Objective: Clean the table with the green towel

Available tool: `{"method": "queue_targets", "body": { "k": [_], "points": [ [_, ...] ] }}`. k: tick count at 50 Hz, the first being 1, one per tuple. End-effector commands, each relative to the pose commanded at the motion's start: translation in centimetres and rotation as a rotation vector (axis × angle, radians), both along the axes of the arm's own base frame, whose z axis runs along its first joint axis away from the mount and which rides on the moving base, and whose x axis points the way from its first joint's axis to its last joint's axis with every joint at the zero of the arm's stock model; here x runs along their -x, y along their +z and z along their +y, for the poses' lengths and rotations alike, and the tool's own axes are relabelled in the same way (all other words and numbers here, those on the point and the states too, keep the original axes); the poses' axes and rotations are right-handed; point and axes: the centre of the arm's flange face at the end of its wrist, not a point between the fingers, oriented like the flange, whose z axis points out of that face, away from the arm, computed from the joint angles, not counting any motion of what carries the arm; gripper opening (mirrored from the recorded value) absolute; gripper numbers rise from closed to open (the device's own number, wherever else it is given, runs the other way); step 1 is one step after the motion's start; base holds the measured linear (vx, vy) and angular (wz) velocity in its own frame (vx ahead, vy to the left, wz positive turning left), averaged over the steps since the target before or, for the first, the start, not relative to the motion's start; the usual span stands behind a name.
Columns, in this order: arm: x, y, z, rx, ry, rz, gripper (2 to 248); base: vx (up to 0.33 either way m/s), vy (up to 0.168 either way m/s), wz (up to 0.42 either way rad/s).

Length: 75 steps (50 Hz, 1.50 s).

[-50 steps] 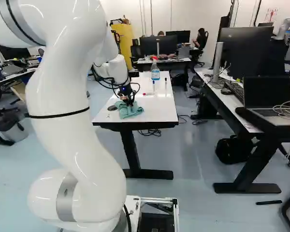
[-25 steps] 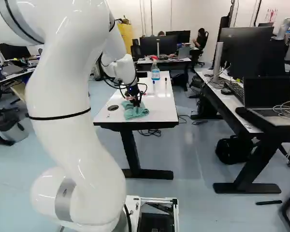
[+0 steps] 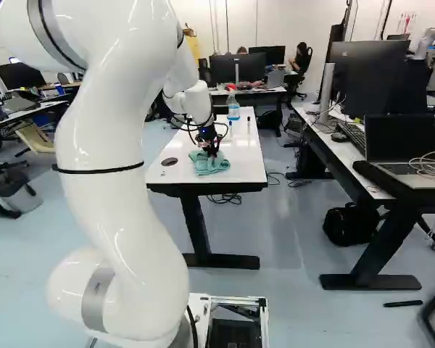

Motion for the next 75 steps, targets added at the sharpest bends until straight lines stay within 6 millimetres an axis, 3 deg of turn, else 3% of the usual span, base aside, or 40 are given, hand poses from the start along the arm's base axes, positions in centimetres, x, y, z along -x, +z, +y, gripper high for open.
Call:
{"method": "queue_targets", "body": {
  "k": [21, 43, 62, 75],
  "points": [
    [-3.8, -0.1, 1.2, 0.002, 0.022, -0.028, 21, 0.000, 0.000, 0.000],
    [-7.0, -0.3, 4.1, 0.002, 0.070, -0.055, 21, 0.000, 0.000, 0.000],
    [-9.0, -0.5, 7.5, 0.000, 0.118, -0.075, 21, 0.000, 0.000, 0.000],
    [-9.0, -0.5, 9.9, -0.001, 0.154, -0.077, 21, 0.000, 0.000, 0.000]
  ]
}}
